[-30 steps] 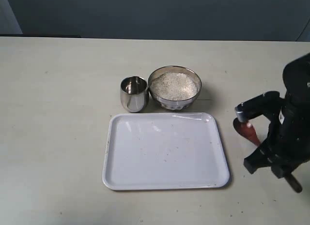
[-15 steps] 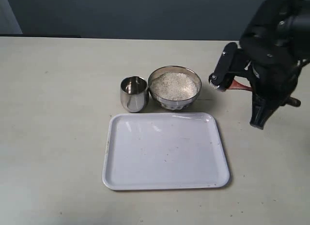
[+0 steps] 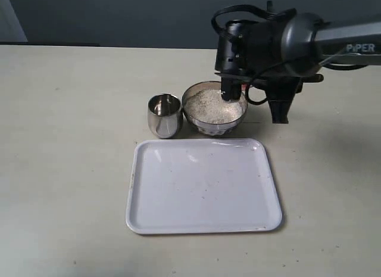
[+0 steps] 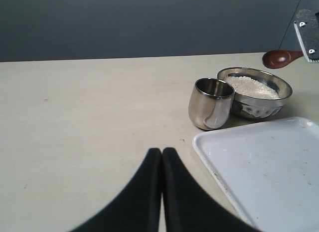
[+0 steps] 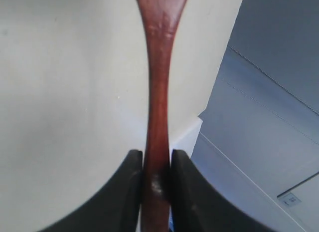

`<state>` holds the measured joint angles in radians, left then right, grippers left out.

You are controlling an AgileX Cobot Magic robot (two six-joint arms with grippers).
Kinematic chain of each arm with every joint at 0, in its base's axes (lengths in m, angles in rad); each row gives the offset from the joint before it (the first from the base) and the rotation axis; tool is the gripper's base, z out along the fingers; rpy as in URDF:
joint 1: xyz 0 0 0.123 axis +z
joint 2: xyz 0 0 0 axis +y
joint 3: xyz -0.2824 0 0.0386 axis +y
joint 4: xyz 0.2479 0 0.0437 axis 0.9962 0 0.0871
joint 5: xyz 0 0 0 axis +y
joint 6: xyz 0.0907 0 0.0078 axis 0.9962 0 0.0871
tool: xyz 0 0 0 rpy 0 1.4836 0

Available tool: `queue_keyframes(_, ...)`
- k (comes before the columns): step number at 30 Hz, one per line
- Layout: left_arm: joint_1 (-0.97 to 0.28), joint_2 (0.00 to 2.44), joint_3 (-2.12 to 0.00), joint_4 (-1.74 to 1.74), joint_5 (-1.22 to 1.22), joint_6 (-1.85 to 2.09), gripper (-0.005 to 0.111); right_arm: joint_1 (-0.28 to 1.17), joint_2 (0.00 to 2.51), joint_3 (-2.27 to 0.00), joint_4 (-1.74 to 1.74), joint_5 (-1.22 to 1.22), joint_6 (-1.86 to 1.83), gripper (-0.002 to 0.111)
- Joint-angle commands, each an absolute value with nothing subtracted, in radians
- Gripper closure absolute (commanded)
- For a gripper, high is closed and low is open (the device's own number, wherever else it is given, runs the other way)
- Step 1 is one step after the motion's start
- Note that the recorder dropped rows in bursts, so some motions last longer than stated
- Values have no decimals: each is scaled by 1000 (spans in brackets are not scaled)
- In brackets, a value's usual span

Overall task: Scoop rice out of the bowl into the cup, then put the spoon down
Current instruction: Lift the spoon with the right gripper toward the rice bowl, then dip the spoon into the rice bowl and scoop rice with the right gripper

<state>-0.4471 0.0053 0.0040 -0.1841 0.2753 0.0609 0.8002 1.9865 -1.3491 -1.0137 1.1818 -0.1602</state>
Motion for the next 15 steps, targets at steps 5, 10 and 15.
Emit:
queue_keyframes(5,-454,0,0,-184,261,54,106,815,2065,-1402,-1029,1132,-164,109)
queue_keyframes(10,-454,0,0,-184,261,54,106,837,2082,-1402,-1031,1127,-165,109)
queue_keyframes(15,-454,0,0,-184,261,54,106,838,2105,-1402,-1074,1107,-156,109)
